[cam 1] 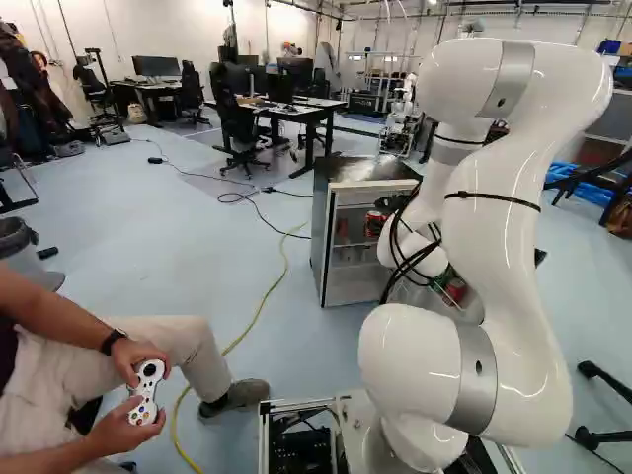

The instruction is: Grab a drink from the fridge

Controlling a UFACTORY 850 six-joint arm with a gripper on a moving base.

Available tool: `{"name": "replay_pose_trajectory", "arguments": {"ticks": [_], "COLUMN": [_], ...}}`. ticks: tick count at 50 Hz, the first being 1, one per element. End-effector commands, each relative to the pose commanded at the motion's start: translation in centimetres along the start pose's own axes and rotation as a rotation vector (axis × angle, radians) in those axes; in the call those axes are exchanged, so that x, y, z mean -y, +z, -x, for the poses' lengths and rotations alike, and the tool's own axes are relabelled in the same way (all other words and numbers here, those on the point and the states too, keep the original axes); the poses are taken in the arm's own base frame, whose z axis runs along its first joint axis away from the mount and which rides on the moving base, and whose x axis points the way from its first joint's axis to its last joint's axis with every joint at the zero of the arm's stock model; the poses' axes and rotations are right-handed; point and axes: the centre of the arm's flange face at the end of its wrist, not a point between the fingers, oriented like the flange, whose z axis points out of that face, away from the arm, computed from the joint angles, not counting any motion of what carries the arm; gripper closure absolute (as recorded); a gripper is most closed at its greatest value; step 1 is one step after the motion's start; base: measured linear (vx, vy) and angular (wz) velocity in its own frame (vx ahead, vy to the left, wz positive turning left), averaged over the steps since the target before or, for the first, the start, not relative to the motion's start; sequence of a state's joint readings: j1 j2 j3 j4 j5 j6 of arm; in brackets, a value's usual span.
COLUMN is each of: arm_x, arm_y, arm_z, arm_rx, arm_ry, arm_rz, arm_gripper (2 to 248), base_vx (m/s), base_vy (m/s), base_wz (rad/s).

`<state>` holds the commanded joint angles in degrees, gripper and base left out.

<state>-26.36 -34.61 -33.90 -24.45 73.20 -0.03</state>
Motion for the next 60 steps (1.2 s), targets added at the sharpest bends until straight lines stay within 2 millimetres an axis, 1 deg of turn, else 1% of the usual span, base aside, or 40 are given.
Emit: {"name": "replay_pose_trajectory", "arguments": {"ticks": [36,60], "arm_x": [0.3,0.3], "arm_y": [-1.6,-2.3], "arm_z": [-3.7,-5.8], "arm_rx": [-0.065,-0.063], "arm_ry": [-0.030,-0.052], "arm_rz": [0.008,0.013], "arm_gripper": [163,163], "base_vx": [0.000,0.000], "base_vy": [0.000,0.000], "base_wz": [0.000,0.000]}}
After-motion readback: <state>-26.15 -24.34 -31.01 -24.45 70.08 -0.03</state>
